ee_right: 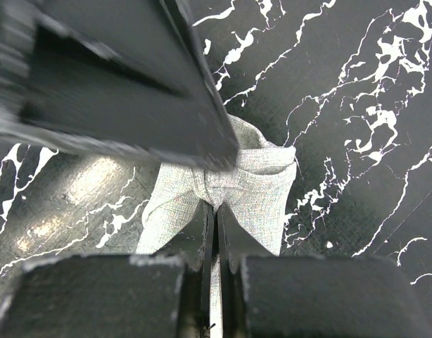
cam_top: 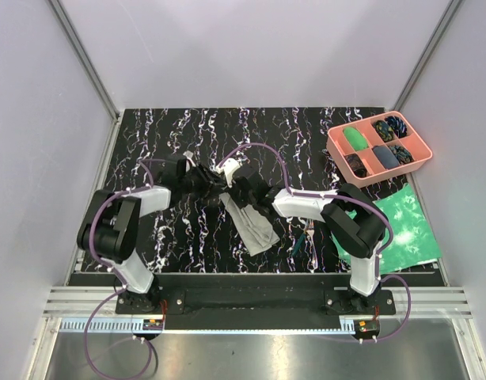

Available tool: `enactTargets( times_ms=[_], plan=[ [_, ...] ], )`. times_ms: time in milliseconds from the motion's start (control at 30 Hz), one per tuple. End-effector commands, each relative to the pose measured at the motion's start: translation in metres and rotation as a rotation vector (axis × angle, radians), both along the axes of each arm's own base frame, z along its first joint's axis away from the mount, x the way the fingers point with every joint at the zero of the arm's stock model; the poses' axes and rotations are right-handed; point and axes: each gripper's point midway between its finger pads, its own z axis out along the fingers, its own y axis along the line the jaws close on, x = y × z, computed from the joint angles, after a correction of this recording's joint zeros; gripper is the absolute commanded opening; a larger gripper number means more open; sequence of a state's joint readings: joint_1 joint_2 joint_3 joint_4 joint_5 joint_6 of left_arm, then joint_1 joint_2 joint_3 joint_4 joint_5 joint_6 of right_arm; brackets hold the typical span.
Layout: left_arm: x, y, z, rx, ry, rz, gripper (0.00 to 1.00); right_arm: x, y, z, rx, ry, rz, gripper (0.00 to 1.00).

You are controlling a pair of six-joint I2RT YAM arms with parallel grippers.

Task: Fold the napkin into a case and place the utensils inside
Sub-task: Stuff the top corner of the smaller-rectangle-folded napkin into the folded napkin.

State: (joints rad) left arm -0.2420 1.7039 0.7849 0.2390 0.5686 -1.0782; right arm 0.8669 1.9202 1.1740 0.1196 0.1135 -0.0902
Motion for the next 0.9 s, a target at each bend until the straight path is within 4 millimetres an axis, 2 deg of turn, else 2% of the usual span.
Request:
enactTargets(
  times_ms=[0,67,200,333,400,467,500,667,867],
  plan=[
    [0.010,0.025,0.020,0.162,-0.159,0.058,0.37,0.002,0.004,0.027,0.058,-0.027,-0.016,0.00],
    [0.008,0.032,0.017,0.213,-0.186,0.073,0.29,0.002,0.004,0.030,0.070,-0.025,-0.026,0.00],
    [-0.001,0.025,0.008,0.274,-0.211,0.038,0.26,0.005,0.000,0.034,0.090,-0.019,-0.054,0.00],
    [-0.005,0.026,-0.005,0.367,-0.244,0.043,0.22,0.007,-0.004,0.043,0.117,-0.019,-0.074,0.00],
    [-0.008,0.015,-0.002,0.393,-0.292,0.014,0.21,0.006,-0.005,0.045,0.141,-0.002,-0.090,0.00],
    [-0.006,0.010,0.000,0.435,-0.338,0.010,0.21,0.007,-0.005,0.047,0.156,0.006,-0.098,0.00],
    [-0.011,0.002,-0.002,0.443,-0.349,-0.013,0.22,0.007,-0.005,0.049,0.163,0.007,-0.097,0.00],
    [-0.014,-0.003,-0.015,0.534,-0.350,-0.034,0.24,0.006,-0.003,0.050,0.182,0.025,-0.087,0.00],
    [-0.010,0.005,-0.025,0.650,-0.329,-0.009,0.26,0.003,-0.002,0.044,0.186,0.043,-0.081,0.00]
  ],
)
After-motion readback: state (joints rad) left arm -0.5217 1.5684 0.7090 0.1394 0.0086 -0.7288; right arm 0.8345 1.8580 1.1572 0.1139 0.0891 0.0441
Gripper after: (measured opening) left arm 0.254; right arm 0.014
